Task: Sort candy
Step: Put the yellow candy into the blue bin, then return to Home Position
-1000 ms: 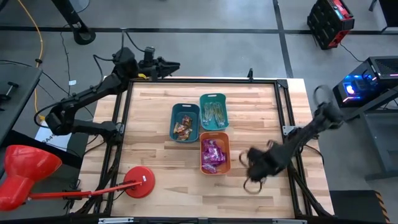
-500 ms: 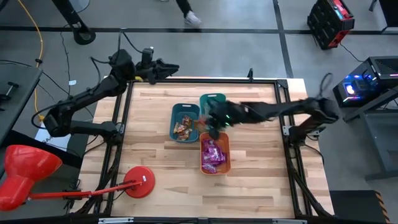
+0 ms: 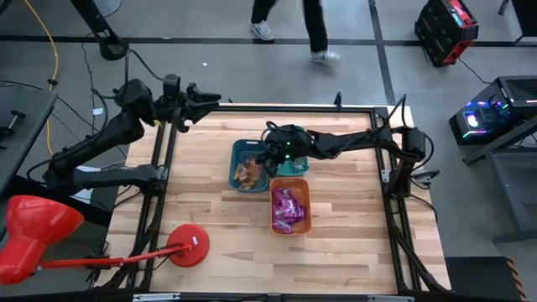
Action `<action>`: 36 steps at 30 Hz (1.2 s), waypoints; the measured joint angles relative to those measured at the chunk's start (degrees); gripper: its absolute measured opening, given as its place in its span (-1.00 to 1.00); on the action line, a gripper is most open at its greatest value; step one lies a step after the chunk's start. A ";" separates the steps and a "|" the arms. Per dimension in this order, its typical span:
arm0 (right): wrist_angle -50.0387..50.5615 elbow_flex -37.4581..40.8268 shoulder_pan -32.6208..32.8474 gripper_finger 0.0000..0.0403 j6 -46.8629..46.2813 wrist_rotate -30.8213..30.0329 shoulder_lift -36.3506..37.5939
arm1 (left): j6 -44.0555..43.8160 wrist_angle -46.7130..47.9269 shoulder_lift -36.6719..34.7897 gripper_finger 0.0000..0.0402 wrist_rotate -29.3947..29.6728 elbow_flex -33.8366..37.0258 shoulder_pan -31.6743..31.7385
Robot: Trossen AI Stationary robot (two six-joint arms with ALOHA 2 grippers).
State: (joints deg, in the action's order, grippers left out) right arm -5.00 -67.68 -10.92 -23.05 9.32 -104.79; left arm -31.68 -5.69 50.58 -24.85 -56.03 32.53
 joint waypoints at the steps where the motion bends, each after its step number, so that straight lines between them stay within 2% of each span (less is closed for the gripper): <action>1: -0.55 -0.05 0.01 -0.50 0.95 0.00 0.05 | 0.70 1.02 -0.46 -0.02 1.10 0.00 -0.27; 5: 1.10 -1.81 -0.11 -0.18 3.51 0.84 0.18 | 1.98 2.73 -1.19 -0.02 3.93 0.00 -1.04; 7: 4.55 -4.36 -1.09 -0.07 4.89 3.97 0.79 | 3.05 3.16 -1.11 -0.02 4.01 0.00 -1.11; 11: 14.10 -10.55 -3.81 -0.01 11.84 7.18 4.70 | 8.12 6.14 -1.10 -0.02 4.01 0.00 -1.11; 14: 22.80 -13.08 -5.93 -0.04 18.67 3.95 9.63 | 11.44 5.63 -1.35 -0.02 3.29 1.67 -1.30; 19: 36.56 -13.11 -10.28 -0.15 21.56 -0.93 18.86 | 6.48 -13.10 -2.61 -0.02 3.08 13.57 -2.27; 23: 44.01 -13.11 -11.09 -0.36 19.61 -3.59 24.71 | -1.48 -28.94 -1.40 -0.09 7.14 25.03 -3.53; 26: 46.26 -13.09 -9.65 -0.65 17.09 -5.82 27.76 | -3.35 -33.55 -1.27 -0.26 8.76 30.22 -4.96; 28: 47.50 -13.09 -8.71 -0.89 14.90 -7.28 29.27 | -3.65 -34.95 -1.47 -0.43 8.79 32.73 -6.40; 29: 48.06 -13.09 -8.27 -0.94 13.64 -7.91 30.01 | -3.51 -36.04 -1.51 -0.53 8.77 33.92 -7.15; 33: 48.96 -13.07 -6.24 -0.96 7.11 -11.37 32.35 | -3.90 -43.75 -1.74 -0.92 10.01 39.20 -10.03; 36: 46.97 -13.07 -4.58 -0.99 3.34 -12.65 33.25 | -4.71 -50.95 -0.98 -0.94 13.85 43.96 -12.33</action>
State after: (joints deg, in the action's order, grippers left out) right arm 41.98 -80.75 -15.50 -19.71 -3.33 -71.54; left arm -36.38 -56.64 49.60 -11.00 -12.07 20.20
